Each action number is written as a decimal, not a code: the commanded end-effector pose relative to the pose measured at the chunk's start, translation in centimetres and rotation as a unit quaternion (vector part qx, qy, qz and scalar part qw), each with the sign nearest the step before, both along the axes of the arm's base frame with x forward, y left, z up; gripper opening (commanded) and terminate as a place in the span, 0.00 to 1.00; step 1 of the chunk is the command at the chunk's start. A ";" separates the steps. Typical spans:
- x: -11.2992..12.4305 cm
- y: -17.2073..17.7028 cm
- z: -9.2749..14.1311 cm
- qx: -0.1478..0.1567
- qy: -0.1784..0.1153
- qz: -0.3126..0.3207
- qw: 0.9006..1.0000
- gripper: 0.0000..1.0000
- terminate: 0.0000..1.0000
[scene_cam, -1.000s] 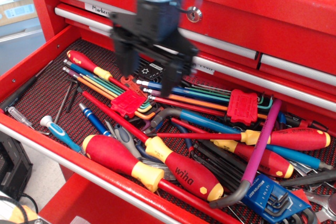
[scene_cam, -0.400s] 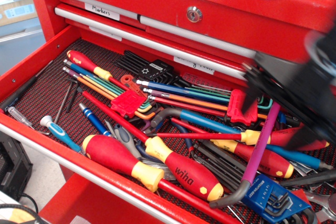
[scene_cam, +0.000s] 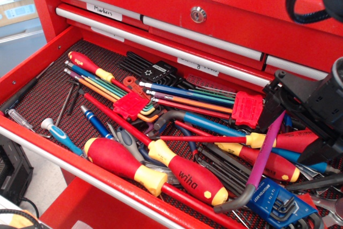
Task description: Pick up violet Allen key
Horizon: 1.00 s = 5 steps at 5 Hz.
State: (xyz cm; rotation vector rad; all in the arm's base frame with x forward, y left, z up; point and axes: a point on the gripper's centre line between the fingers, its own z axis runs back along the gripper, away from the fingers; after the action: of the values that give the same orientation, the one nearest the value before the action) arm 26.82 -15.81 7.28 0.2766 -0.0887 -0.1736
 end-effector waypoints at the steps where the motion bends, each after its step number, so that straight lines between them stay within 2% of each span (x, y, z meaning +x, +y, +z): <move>1: 0.8 0.3 -0.8 -0.037 -0.008 0.033 0.999 1.00 0.00; 2: 0.9 1.0 -1.9 -0.053 0.008 0.054 0.997 1.00 0.00; 3: 1.0 1.3 -3.2 -0.050 0.015 0.075 0.996 1.00 0.00; 5: 0.6 2.5 -5.1 -0.065 0.009 0.089 0.994 1.00 0.00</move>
State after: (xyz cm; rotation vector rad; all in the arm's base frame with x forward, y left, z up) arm 26.91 -13.08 1.07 0.1697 -0.0213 -0.0009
